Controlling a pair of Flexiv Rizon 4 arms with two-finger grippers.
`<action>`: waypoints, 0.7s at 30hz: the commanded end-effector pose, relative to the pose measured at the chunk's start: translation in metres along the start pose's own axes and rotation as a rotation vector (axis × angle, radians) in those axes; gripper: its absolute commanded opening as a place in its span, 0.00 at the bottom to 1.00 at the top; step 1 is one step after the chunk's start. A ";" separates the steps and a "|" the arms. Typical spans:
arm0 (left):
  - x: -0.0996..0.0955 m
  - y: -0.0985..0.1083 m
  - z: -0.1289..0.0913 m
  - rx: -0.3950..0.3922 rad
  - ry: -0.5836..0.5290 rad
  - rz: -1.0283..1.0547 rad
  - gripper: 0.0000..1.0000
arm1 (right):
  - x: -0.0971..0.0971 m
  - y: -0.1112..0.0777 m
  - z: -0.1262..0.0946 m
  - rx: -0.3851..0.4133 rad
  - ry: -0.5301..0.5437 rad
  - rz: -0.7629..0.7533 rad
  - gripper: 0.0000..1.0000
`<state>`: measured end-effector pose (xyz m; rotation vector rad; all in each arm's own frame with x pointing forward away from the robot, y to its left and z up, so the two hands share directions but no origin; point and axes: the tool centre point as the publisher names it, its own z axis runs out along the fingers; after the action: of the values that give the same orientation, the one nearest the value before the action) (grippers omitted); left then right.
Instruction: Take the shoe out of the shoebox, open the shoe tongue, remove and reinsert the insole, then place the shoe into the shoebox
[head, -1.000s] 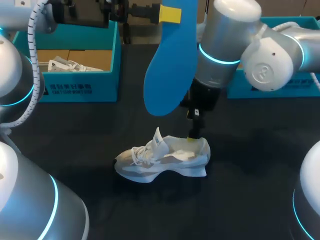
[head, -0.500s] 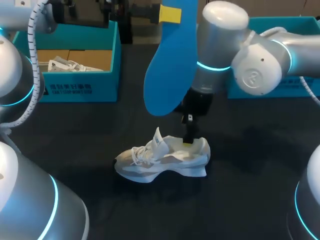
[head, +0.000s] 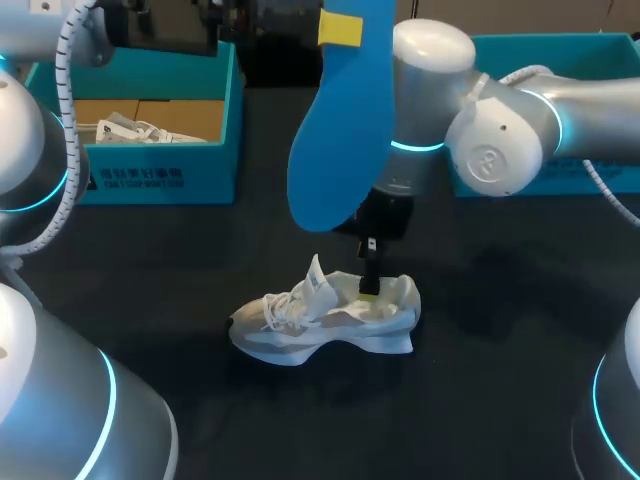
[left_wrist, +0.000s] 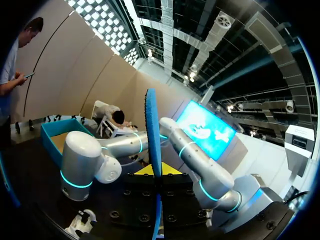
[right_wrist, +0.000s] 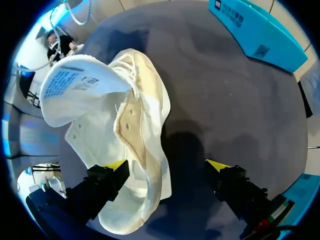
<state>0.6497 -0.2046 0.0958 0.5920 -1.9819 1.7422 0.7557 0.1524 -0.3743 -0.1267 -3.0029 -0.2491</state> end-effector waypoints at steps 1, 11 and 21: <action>-0.001 -0.001 0.001 -0.003 0.000 0.000 0.00 | 0.001 0.002 0.008 -0.004 -0.001 0.002 0.84; -0.001 -0.001 0.001 -0.003 0.000 0.000 0.00 | 0.005 0.000 0.017 -0.014 0.024 0.014 0.00; -0.001 -0.001 0.001 -0.003 0.000 0.000 0.00 | 0.014 0.000 -0.001 0.004 0.022 0.079 0.00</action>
<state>0.6497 -0.2046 0.0958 0.5921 -1.9819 1.7422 0.7448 0.1548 -0.3807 -0.2249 -2.9645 -0.2448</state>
